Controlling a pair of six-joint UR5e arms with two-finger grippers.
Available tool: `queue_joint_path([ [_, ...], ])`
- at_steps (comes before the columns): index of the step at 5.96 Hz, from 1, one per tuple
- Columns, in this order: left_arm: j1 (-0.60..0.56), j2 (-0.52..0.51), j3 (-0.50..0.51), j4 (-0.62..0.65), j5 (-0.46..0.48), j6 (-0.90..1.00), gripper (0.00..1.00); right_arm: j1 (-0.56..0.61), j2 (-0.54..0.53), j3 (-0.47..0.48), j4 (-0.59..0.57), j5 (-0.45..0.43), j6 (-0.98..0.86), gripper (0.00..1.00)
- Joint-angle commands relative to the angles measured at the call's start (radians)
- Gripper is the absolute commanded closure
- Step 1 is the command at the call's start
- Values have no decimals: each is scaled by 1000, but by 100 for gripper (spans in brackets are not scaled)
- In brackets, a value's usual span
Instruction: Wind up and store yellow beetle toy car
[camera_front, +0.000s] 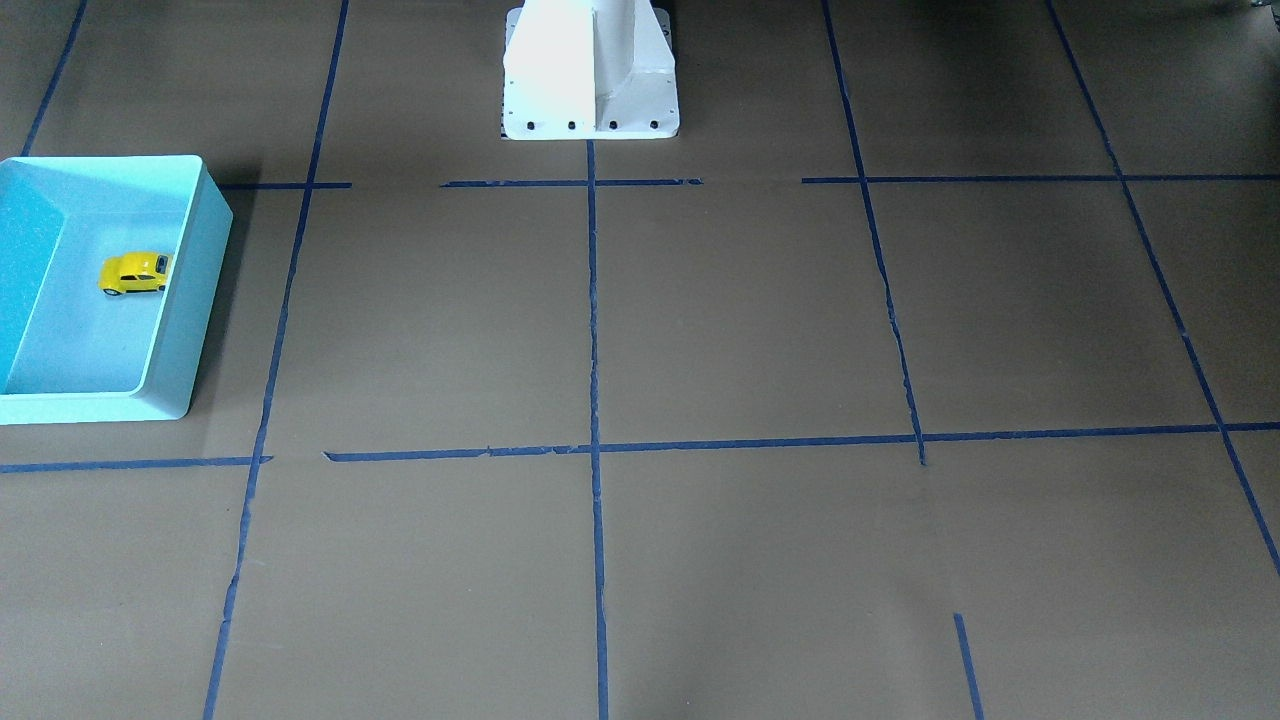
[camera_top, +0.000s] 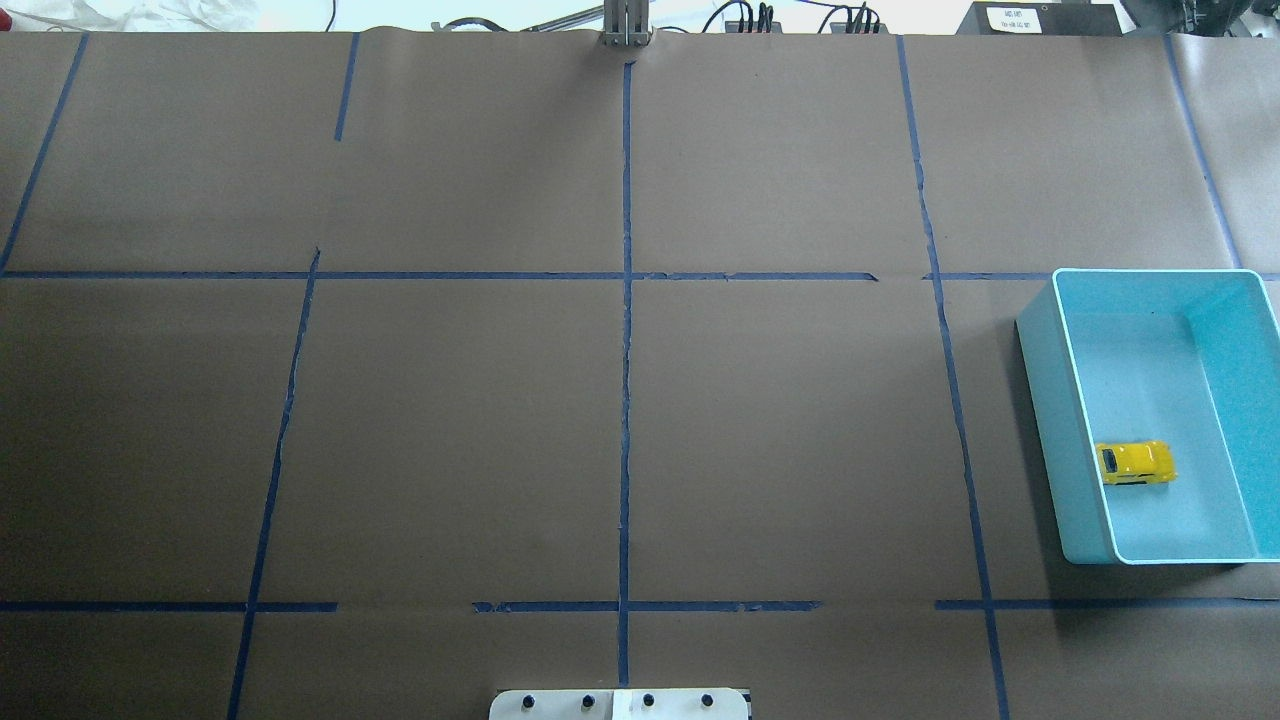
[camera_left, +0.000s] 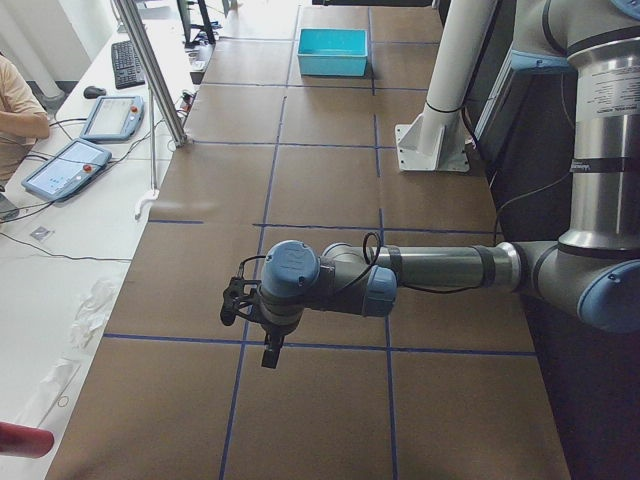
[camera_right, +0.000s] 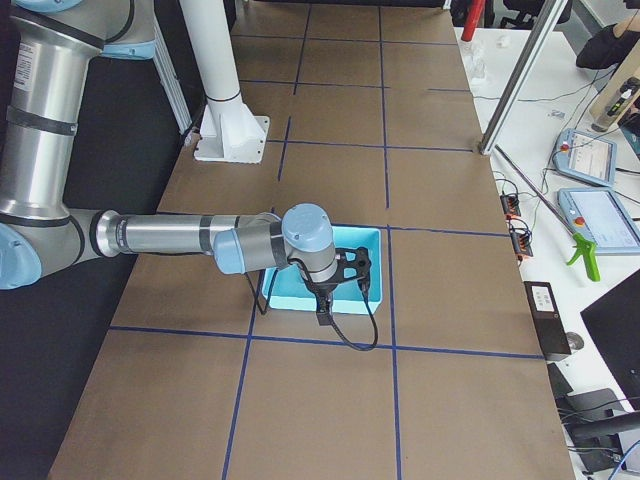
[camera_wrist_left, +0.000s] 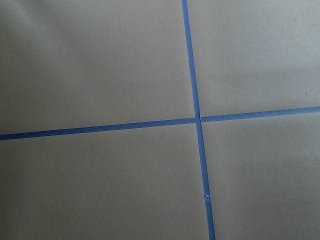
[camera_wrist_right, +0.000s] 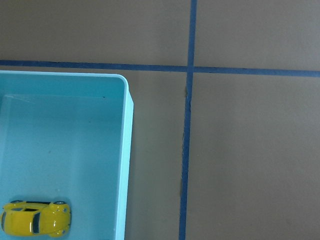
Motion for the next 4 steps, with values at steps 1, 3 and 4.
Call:
queue_joint_path([
  [1, 2, -4, 1, 0, -1, -1, 0, 15, -6, -14, -42, -39, -2, 0],
  [3, 2, -4, -1, 0, -1, -1, 0, 6, 70, -18, -158, -60, -13, 0],
  [4, 2, -4, -1, 0, -1, -3, 0, 9, 74, -26, -159, -60, -62, 0],
])
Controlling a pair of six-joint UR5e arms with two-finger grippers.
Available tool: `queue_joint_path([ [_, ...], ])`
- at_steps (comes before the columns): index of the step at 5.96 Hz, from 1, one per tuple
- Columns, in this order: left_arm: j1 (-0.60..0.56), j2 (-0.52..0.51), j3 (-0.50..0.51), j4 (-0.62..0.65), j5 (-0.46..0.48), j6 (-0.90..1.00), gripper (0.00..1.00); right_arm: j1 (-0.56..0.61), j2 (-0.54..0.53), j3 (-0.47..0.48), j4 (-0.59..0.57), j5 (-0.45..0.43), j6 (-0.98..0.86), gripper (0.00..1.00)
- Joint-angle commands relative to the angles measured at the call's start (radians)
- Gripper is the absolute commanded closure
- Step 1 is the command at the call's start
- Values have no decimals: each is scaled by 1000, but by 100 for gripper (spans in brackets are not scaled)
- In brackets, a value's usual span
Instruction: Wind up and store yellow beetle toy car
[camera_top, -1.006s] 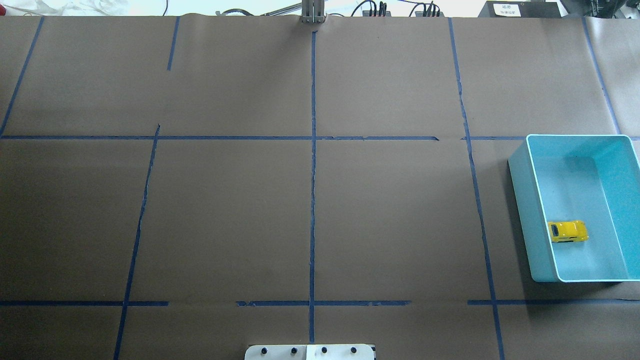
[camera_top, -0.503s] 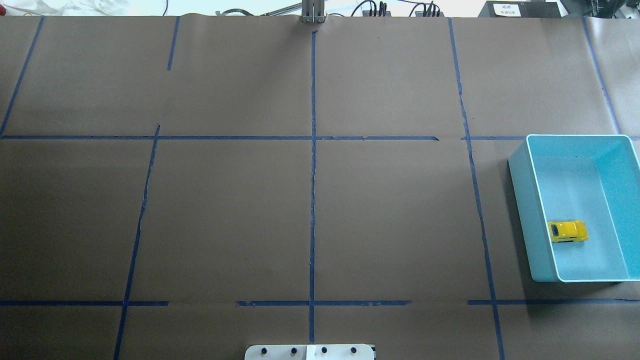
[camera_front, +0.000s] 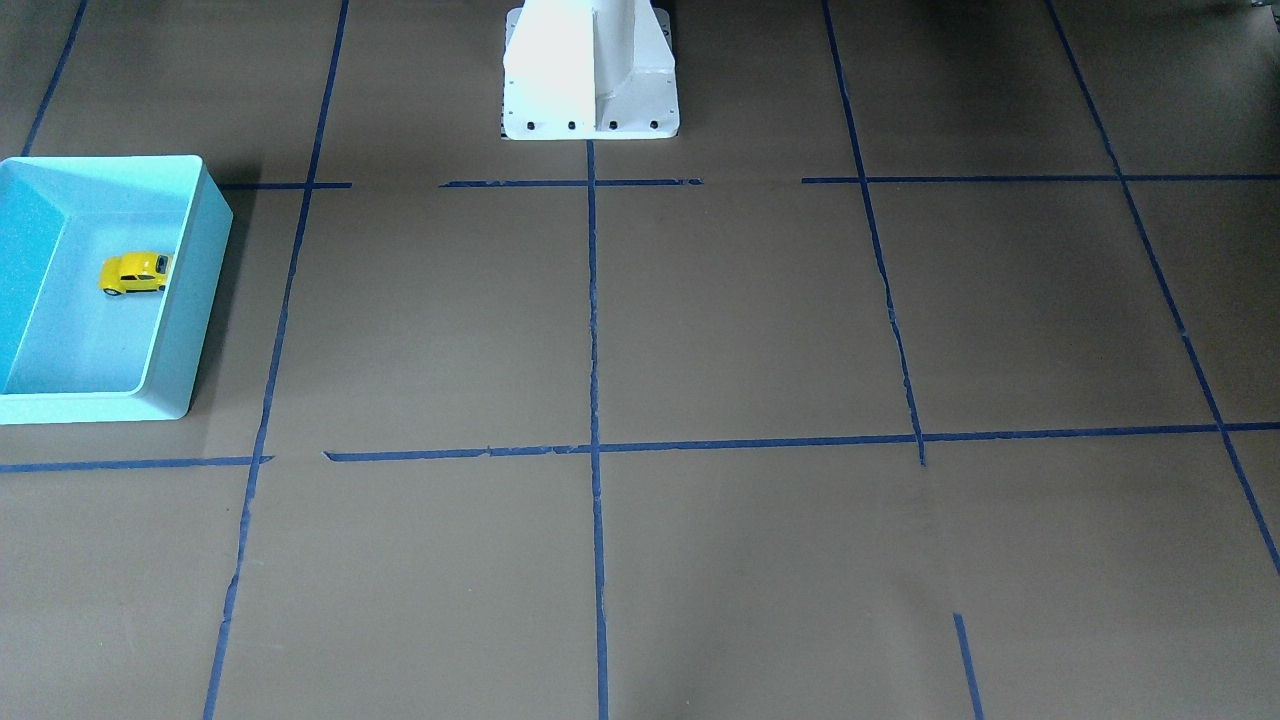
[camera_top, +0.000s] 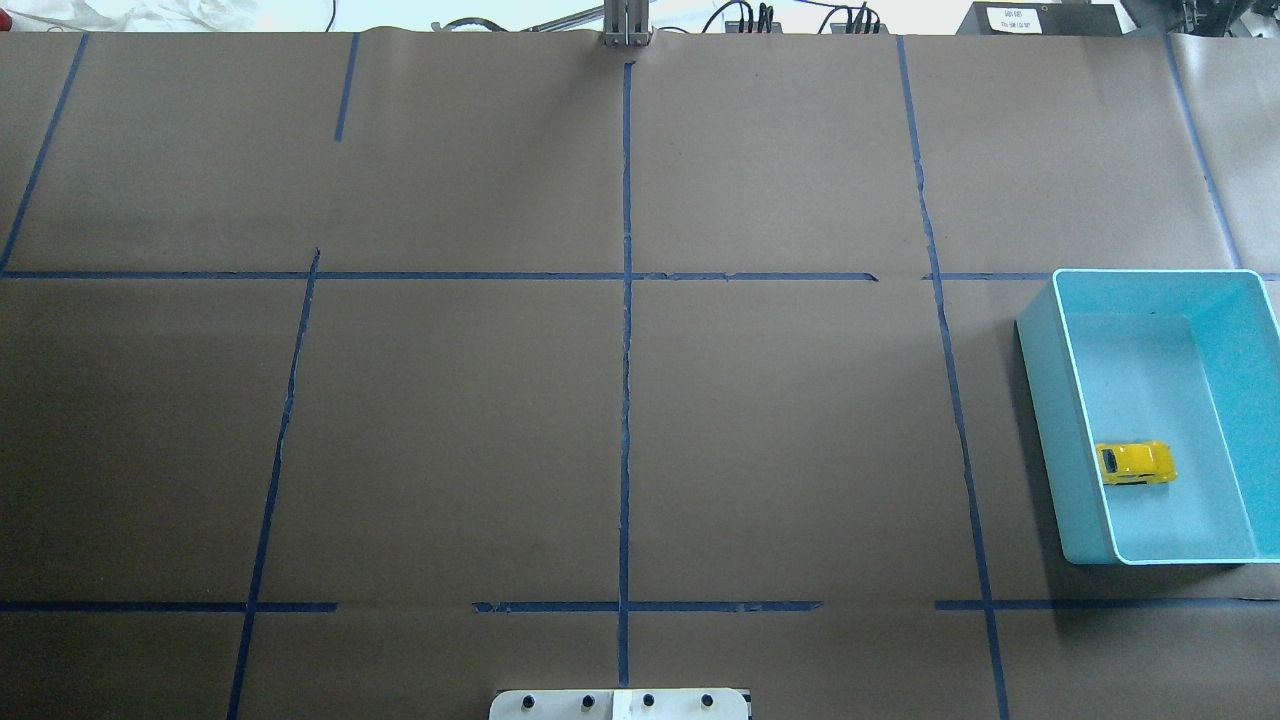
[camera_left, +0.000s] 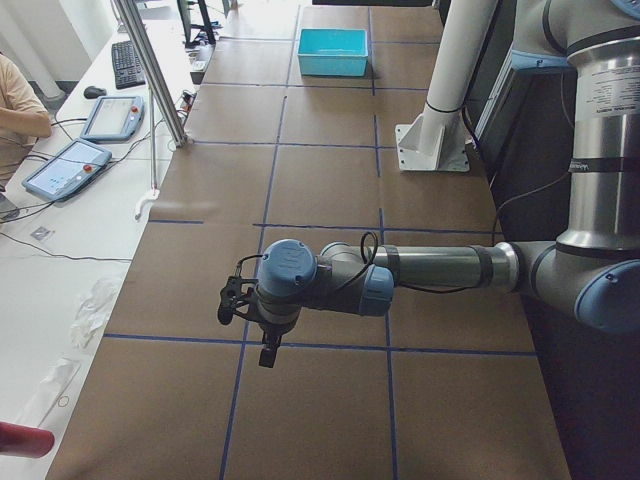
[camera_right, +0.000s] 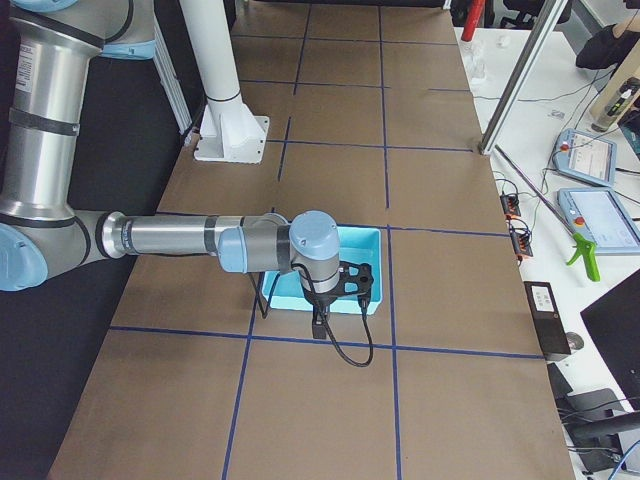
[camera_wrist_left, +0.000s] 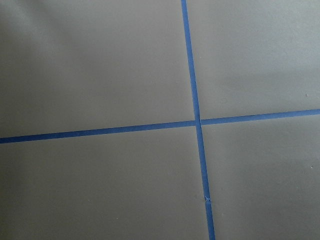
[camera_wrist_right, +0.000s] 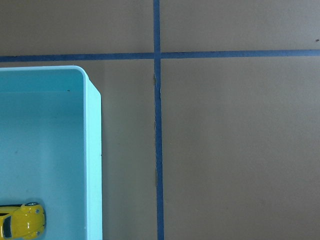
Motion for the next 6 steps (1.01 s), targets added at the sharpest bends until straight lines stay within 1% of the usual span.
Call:
queue_joint_path([
  [1, 0, 0, 1, 1, 0, -1, 0, 9, 14, -16, -16, 6, -68, 0],
  [4, 0, 0, 0, 1, 0, 0, 0, 35, -18, -29, -11, 17, -67, 0],
  [6, 8, 0, 0, 0, 0, -1, 0, 36, -18, -30, -11, 17, -67, 0],
])
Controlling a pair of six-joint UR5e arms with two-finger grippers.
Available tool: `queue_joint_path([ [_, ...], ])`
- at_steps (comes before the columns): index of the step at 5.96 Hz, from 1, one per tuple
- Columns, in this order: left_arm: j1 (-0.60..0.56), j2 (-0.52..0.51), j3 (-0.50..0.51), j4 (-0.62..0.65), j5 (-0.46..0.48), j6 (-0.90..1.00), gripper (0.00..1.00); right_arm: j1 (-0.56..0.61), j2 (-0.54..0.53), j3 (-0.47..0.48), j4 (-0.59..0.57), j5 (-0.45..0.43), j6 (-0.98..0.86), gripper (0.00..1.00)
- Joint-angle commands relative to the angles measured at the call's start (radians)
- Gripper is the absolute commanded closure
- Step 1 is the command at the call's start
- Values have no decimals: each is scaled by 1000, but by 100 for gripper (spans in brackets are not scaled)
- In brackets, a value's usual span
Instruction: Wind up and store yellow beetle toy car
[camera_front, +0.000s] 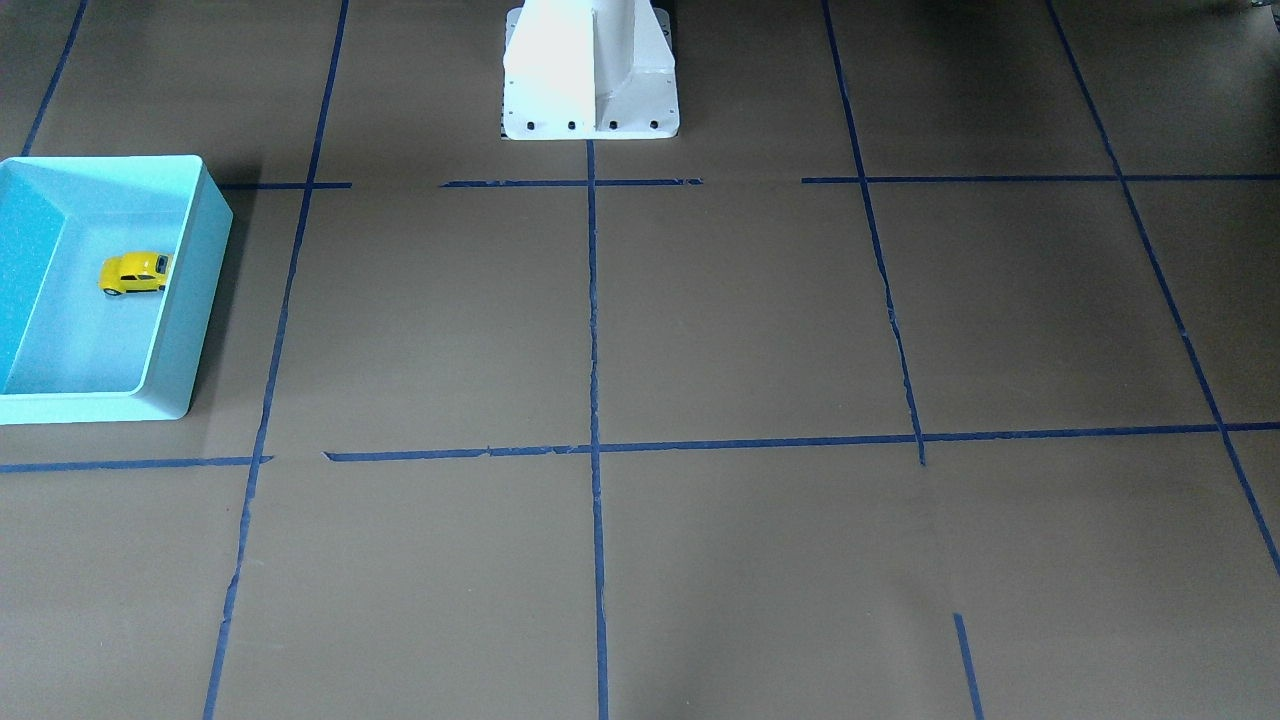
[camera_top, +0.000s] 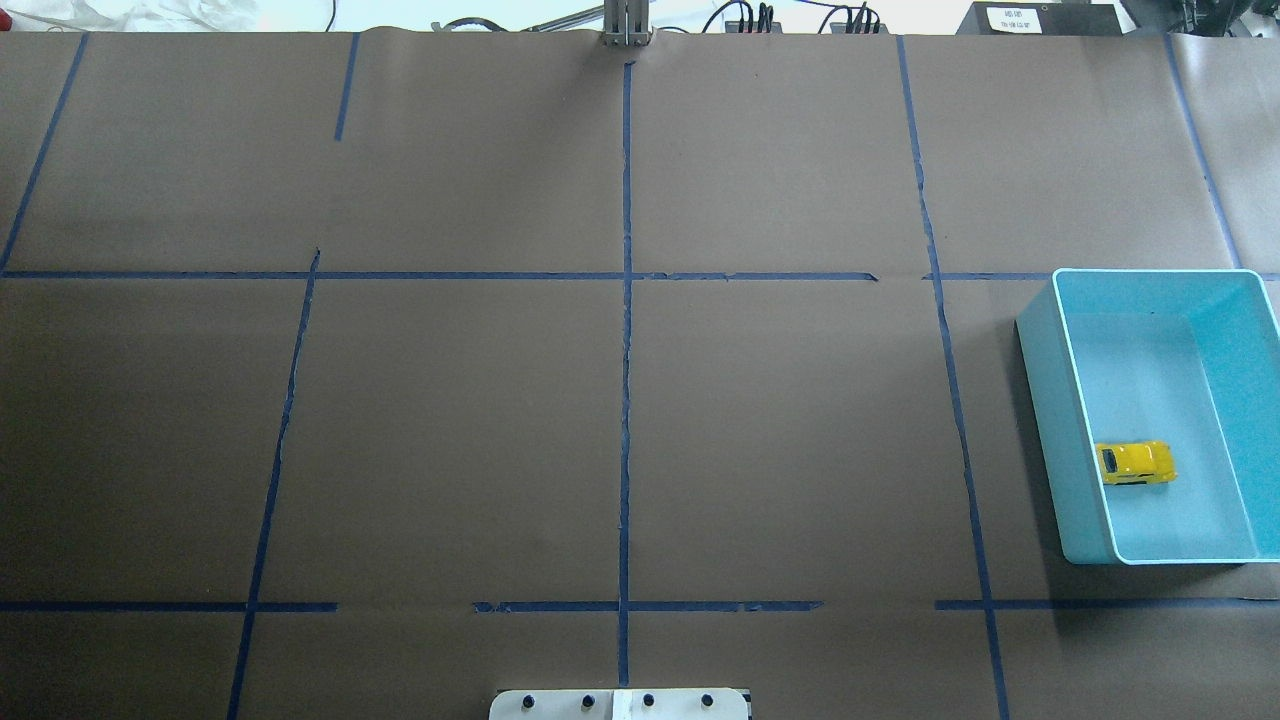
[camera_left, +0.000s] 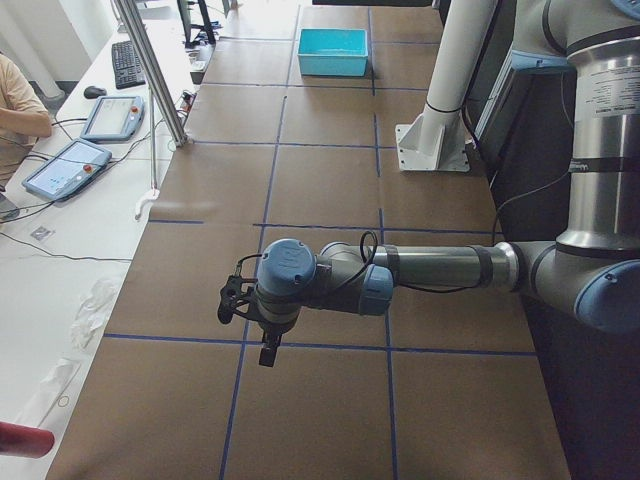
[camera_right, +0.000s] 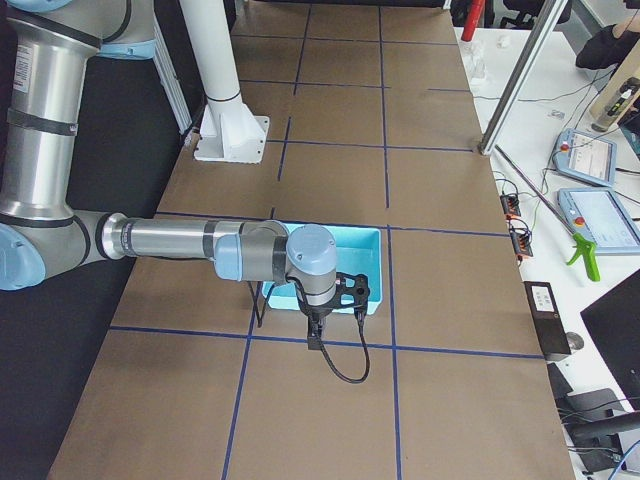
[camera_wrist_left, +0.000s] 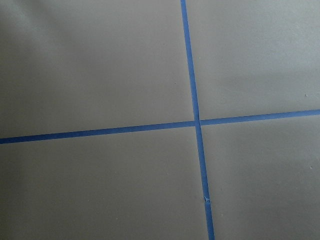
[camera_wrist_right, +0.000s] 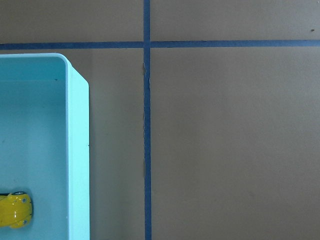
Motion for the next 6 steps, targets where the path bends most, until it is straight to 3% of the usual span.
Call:
queue_joint_path([
  [1, 2, 0, 0, 0, 0, -1, 0, 0, -1, -1, 0, -1, 1, 0],
  [6, 9, -2, 2, -1, 0, -1, 0, 0, 8, -24, 0, -1, 3, 0],
])
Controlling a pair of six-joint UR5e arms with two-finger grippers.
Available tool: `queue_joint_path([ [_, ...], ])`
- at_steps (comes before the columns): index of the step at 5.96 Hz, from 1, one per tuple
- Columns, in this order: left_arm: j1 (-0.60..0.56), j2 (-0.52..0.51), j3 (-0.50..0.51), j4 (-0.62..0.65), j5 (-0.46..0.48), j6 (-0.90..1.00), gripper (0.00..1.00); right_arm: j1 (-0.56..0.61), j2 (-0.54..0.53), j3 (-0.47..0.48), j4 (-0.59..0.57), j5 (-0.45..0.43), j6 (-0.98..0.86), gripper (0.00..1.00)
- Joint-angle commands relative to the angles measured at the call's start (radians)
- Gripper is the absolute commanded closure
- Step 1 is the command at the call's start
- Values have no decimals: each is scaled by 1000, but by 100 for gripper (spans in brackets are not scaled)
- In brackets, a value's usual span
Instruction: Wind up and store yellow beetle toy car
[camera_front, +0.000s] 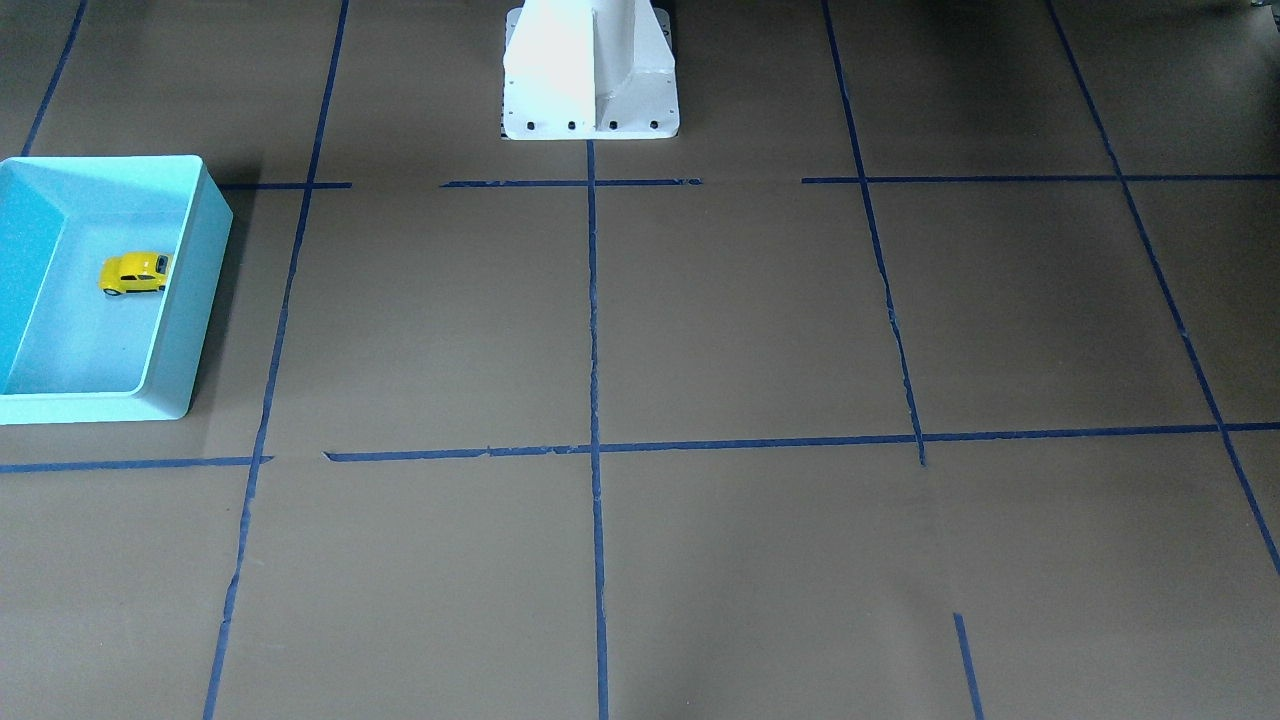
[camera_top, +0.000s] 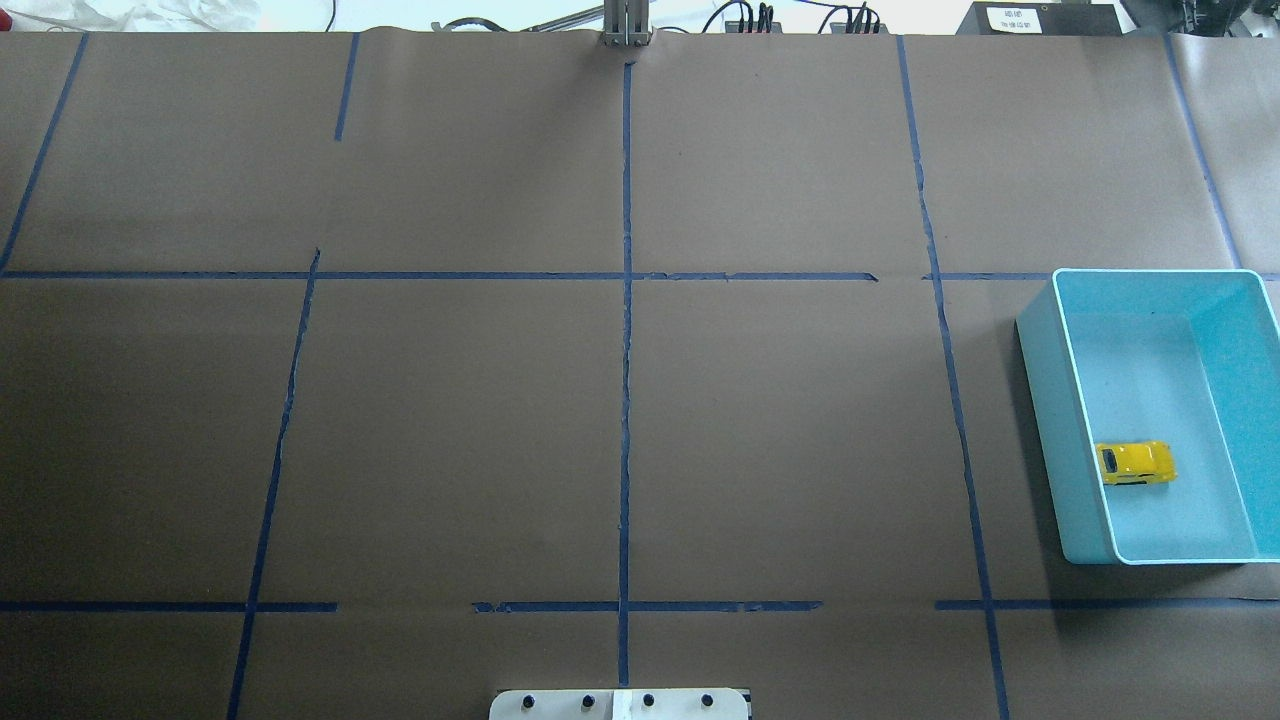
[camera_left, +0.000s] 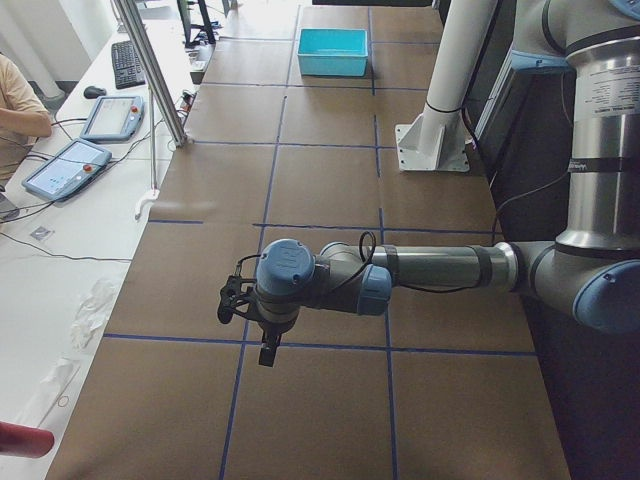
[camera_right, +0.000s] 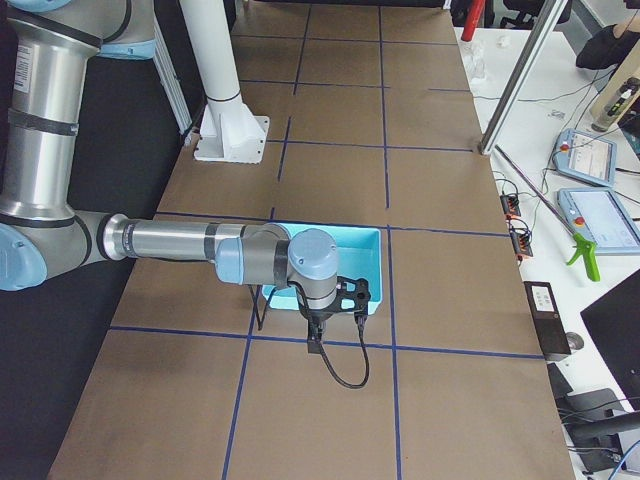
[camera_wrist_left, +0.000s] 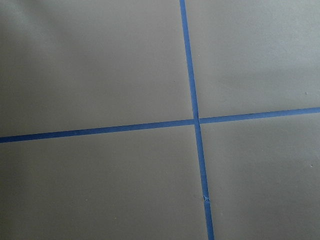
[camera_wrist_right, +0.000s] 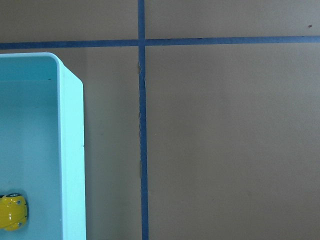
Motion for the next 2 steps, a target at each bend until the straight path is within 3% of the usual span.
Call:
queue_joint_path([
  [1, 4, 0, -1, 1, -1, 1, 0, 0, 2, -3, 0, -2, 3, 0],
  [2, 4, 0, -1, -1, -1, 1, 0, 0, 4, -3, 0, -2, 3, 0],
])
